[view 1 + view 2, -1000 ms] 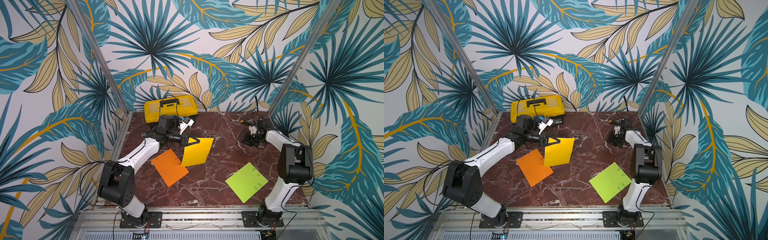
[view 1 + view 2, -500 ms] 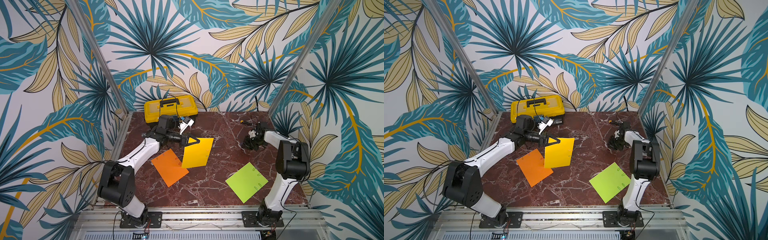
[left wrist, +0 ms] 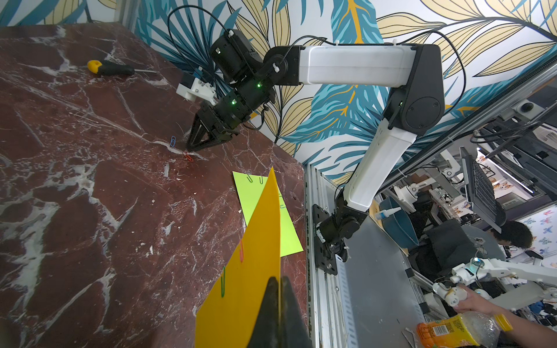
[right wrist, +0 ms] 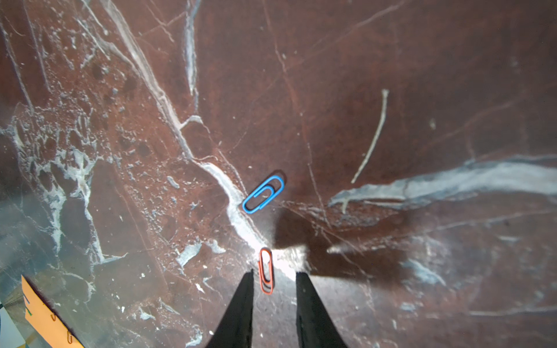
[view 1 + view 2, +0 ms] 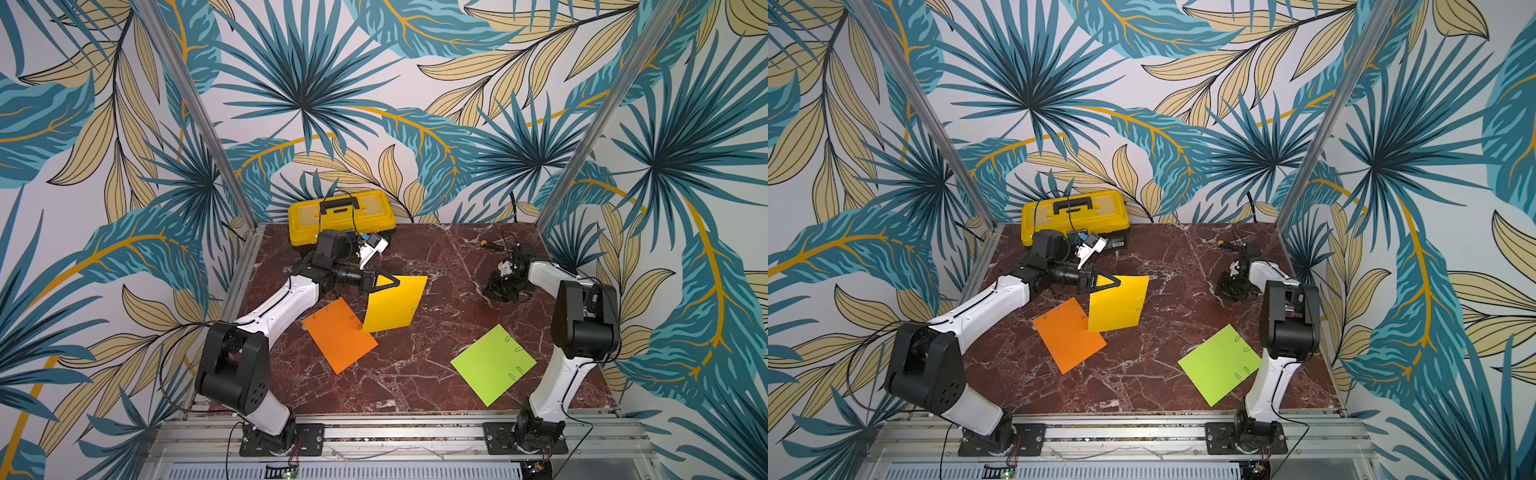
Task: Unclip the paperclips from the documents
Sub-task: Place the paper clip at the center of the board.
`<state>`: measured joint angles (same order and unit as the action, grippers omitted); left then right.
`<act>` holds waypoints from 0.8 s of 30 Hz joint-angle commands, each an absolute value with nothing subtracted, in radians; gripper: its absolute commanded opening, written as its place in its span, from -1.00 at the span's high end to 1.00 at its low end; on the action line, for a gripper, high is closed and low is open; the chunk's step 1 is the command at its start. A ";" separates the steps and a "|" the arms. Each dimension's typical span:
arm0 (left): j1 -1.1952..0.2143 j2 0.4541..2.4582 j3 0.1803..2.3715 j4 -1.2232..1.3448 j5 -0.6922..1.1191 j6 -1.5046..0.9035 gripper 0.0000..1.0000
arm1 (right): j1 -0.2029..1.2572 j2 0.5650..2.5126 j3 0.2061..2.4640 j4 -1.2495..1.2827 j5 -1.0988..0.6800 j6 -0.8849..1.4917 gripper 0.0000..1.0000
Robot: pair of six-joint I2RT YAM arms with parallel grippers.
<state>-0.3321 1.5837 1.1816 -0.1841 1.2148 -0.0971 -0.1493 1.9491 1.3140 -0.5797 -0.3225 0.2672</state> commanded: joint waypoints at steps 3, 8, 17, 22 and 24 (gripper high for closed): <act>-0.328 1.564 1.194 -0.192 1.221 -0.087 1.00 | -0.142 1.856 1.311 -0.616 -0.349 0.218 0.37; -0.327 1.575 1.232 -0.192 1.234 -0.095 1.00 | -0.094 1.715 1.274 -0.601 -0.416 0.137 0.22; -0.340 1.646 1.341 -0.193 1.302 -0.129 1.00 | 0.043 1.427 1.166 -0.455 -0.725 -0.024 -0.23; -0.350 1.673 1.394 -0.192 1.330 -0.142 1.00 | 0.101 1.343 1.104 -0.339 -0.875 -0.055 -0.30; -0.353 1.679 1.414 -0.193 1.341 -0.146 1.00 | 0.121 1.315 1.075 -0.285 -0.934 -0.065 -0.33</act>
<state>-0.3454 1.6718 1.3697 -0.1974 1.2999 -0.1333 0.0994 1.3464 1.1168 -0.3866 -0.7925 -0.0200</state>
